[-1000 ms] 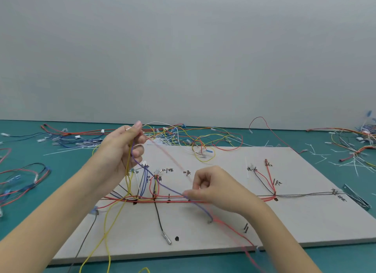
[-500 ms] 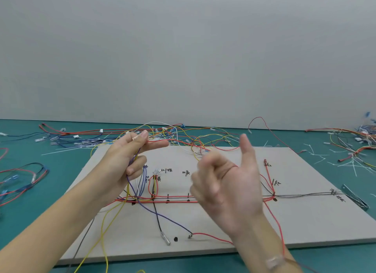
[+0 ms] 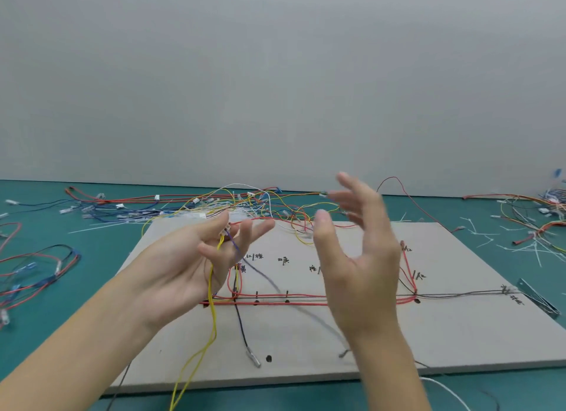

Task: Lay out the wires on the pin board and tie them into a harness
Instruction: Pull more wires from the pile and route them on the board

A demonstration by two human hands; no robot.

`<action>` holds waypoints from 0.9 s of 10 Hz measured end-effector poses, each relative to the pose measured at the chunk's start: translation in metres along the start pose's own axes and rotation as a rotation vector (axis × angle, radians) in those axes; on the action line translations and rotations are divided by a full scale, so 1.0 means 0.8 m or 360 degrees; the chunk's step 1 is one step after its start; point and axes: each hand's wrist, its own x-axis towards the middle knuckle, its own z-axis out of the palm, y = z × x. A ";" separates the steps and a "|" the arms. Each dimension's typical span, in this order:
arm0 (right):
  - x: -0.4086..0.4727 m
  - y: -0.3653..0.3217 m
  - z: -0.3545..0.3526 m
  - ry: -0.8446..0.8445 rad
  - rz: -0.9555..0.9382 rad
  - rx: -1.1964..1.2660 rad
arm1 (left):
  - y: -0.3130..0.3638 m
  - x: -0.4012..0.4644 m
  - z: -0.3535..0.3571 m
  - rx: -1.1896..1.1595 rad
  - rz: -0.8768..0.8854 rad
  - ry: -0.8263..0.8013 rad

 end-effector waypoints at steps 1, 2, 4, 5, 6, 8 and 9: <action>0.018 0.007 -0.010 -0.0588 0.0269 -0.0049 | -0.001 -0.003 0.002 -0.0145 -0.0033 0.0088; 0.021 0.026 -0.007 -0.1102 0.0369 -0.0384 | -0.006 -0.002 -0.008 -0.0122 0.0003 0.0151; 0.040 0.043 -0.021 -0.1259 0.0810 0.0034 | -0.001 0.006 -0.036 0.0305 0.0123 0.0553; 0.050 0.055 -0.039 -0.1483 0.0859 -0.0206 | 0.010 -0.003 -0.073 0.0395 0.0073 0.0551; 0.054 0.067 -0.055 -0.1585 0.0913 -0.0337 | 0.015 -0.022 -0.124 0.0202 -0.0145 0.0437; 0.058 0.080 -0.066 -0.1553 0.0835 -0.0477 | 0.005 -0.040 -0.219 0.0757 -0.0314 0.0366; 0.059 0.080 -0.057 -0.1538 0.0732 -0.0470 | 0.004 -0.047 -0.251 0.0925 -0.0262 0.0579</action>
